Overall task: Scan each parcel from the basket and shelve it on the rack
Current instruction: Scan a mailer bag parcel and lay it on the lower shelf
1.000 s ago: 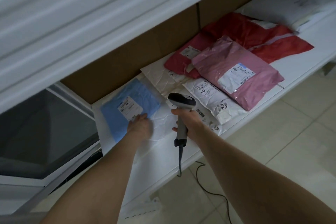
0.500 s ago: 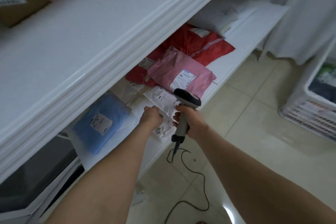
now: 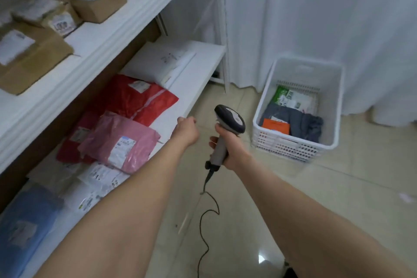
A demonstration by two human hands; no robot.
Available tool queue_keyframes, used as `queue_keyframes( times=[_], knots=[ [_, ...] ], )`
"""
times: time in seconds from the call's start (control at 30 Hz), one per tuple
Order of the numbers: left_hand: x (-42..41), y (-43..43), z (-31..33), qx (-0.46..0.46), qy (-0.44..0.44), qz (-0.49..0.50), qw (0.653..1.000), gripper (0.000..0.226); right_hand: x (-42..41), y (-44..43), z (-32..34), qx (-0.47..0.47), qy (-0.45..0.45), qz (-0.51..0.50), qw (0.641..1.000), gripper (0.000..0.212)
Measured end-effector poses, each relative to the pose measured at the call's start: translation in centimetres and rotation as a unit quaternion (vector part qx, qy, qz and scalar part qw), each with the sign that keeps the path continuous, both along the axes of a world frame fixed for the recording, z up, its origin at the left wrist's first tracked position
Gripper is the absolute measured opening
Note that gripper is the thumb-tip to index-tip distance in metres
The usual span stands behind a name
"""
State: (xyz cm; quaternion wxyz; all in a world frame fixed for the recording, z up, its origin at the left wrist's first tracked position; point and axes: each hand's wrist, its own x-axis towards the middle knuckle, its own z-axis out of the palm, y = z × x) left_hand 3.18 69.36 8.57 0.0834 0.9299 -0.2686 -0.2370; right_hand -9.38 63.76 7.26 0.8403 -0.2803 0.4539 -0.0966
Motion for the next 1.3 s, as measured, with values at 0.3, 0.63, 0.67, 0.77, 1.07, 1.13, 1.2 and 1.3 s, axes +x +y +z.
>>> queue_keyframes(
  times=[0.3, 0.63, 0.67, 0.77, 1.07, 1.13, 1.2, 1.3],
  knots=[
    [-8.1, -20.3, 0.8, -0.003, 0.007, -0.032, 0.999, 0.048, -8.5, -19.4, 1.2, 0.065, -0.033, -0.161, 0.984, 0.009],
    [-9.6, -33.7, -3.4, -0.005, 0.037, -0.081, 0.996, 0.046, -10.8, -31.5, -3.3, 0.108, -0.018, -0.218, 0.97, 0.032],
    [-9.5, -35.1, -4.2, -0.005, 0.043, -0.085, 0.995, 0.045, -10.8, -32.9, -4.1, 0.109, -0.011, -0.221, 0.969, 0.033],
    [-8.9, -39.9, -7.3, 0.003, 0.066, -0.102, 0.993, 0.045, -10.2, -37.5, -6.6, 0.128, 0.02, -0.224, 0.966, 0.032],
    [-5.6, -53.2, -21.7, 0.068, 0.113, -0.16, 0.978, 0.043, -7.1, -50.0, -19.9, 0.113, 0.126, -0.216, 0.962, 0.047],
    [-5.0, -54.7, -25.9, 0.086, 0.119, -0.171, 0.974, 0.044, -6.8, -51.8, -23.7, 0.113, 0.151, -0.217, 0.958, 0.042],
    [-4.8, -55.7, -30.2, 0.106, 0.119, -0.176, 0.971, 0.043, -6.7, -53.3, -27.6, 0.119, 0.165, -0.215, 0.955, 0.041],
    [-4.7, -56.7, -36.9, 0.149, 0.124, -0.196, 0.961, 0.044, -6.7, -54.8, -33.6, 0.133, 0.189, -0.197, 0.953, 0.041]
  ],
)
